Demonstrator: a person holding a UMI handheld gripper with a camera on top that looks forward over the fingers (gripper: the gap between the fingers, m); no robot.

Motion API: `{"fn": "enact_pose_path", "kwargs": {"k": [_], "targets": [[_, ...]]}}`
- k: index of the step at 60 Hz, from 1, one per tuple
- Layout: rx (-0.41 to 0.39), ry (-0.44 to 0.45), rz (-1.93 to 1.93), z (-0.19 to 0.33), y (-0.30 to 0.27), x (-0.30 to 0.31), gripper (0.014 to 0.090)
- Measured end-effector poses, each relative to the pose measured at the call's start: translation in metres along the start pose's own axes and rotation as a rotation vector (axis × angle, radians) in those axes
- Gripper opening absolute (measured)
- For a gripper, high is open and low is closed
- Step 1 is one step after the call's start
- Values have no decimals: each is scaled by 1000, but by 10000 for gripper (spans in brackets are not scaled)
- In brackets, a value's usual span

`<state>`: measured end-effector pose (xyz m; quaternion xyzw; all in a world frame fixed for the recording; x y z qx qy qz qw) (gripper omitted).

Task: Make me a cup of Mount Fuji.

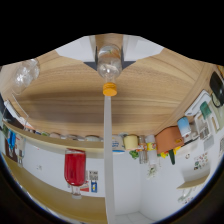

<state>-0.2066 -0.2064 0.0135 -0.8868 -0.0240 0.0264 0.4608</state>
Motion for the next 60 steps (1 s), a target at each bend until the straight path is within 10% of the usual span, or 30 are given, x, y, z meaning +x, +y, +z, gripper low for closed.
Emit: {"fn": "enact_pose_path", "kwargs": {"k": [14, 28, 60], "targets": [[-16, -16, -19, -8, 10, 1, 387], [0, -64, -24, -43, 2, -2, 864], [197, -19, -60, -177, -33, 150, 866]]}}
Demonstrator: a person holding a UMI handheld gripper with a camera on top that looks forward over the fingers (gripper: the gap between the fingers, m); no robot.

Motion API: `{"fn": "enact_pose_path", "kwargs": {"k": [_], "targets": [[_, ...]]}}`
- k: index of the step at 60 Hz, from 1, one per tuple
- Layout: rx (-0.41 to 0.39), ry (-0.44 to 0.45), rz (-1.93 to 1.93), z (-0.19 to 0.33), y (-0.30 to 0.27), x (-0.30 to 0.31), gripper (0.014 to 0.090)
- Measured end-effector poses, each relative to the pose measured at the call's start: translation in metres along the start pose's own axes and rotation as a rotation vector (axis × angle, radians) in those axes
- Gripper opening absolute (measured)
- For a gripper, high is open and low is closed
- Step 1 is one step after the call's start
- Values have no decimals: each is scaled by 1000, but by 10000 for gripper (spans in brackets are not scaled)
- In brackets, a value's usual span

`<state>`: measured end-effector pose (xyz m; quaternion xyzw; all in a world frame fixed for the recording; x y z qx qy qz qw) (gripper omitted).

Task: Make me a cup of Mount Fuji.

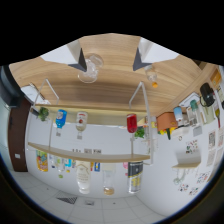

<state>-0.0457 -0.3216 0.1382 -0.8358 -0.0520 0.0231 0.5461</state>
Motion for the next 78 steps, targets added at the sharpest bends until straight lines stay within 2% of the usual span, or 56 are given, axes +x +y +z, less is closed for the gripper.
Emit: {"fn": "enact_pose_path", "kwargs": {"k": [7, 16, 36, 40, 50, 59, 69, 78], "targets": [[-16, 59, 28, -4, 5, 51, 862], [47, 102, 44, 10, -34, 105, 862], [141, 89, 71, 96, -118, 174, 844], [134, 90, 74, 115, -124, 183, 800], [79, 88, 78, 153, -121, 195, 604], [64, 76, 57, 166, -119, 196, 380], [53, 72, 43, 161, -120, 194, 370], [88, 76, 50, 131, -129, 192, 365]]}}
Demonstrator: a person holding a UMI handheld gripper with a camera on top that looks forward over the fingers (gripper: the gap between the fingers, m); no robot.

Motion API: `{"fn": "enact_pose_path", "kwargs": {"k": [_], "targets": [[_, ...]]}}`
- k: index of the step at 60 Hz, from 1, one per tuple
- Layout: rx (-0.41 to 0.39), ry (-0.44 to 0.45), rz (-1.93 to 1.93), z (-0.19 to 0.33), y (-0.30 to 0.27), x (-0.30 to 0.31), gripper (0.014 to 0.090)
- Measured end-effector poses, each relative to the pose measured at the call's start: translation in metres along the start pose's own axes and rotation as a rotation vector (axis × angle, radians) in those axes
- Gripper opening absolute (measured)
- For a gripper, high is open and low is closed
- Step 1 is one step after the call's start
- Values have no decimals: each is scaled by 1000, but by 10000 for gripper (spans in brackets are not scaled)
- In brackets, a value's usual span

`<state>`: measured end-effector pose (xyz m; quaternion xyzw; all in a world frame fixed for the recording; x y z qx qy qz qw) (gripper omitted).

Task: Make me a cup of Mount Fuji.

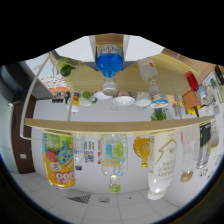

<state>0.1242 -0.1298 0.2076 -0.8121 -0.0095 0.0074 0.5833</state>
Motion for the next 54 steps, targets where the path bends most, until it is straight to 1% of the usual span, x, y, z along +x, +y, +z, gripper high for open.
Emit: {"fn": "enact_pose_path", "kwargs": {"k": [4, 11, 19, 26, 32, 42, 54], "targets": [[-4, -4, 39, -17, 5, -2, 363], [-57, 32, 51, -40, 41, -2, 362], [-141, 77, 95, -49, 97, -2, 362], [-179, 123, 38, -50, 126, 1, 361], [-181, 155, -154, -50, 132, 2, 360], [-186, 224, -634, -48, 125, 9, 359], [-162, 260, -1195, -45, 103, -2, 359]]}}
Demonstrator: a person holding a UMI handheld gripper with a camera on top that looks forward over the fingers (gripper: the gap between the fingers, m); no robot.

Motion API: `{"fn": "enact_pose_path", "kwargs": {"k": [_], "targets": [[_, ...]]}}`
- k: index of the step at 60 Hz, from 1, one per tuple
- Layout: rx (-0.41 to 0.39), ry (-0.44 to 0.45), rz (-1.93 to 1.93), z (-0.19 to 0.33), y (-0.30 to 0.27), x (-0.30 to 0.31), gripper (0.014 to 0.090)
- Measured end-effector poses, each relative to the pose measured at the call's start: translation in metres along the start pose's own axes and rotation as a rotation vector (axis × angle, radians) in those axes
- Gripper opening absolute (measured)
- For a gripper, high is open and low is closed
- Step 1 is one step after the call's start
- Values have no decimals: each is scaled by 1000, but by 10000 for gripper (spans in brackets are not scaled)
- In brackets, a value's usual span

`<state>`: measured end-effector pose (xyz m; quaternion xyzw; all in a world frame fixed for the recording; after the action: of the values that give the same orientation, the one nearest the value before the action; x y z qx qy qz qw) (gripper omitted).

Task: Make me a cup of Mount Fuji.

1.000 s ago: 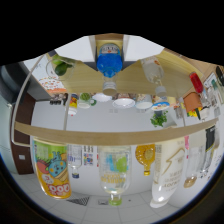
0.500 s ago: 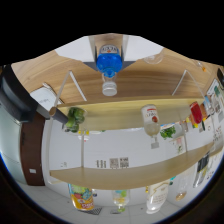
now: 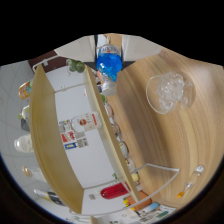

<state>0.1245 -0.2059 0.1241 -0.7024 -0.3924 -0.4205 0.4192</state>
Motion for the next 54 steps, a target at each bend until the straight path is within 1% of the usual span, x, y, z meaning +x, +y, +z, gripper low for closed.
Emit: {"fn": "enact_pose_path", "kwargs": {"k": [5, 13, 22, 30, 35, 40, 44, 47, 54], "targets": [[21, 34, -188, 0, -11, 4, 358], [21, 70, -456, 3, -18, 6, 358], [17, 63, -671, 7, -19, -1, 362], [16, 46, -692, 8, -18, -4, 360], [20, 40, -649, 7, -18, -2, 359], [56, 33, -518, 0, -24, 5, 362], [90, 24, -353, -8, -28, 18, 362], [99, 11, -199, -15, -26, 28, 365], [191, -32, 208, -34, -25, 55, 365]]}}
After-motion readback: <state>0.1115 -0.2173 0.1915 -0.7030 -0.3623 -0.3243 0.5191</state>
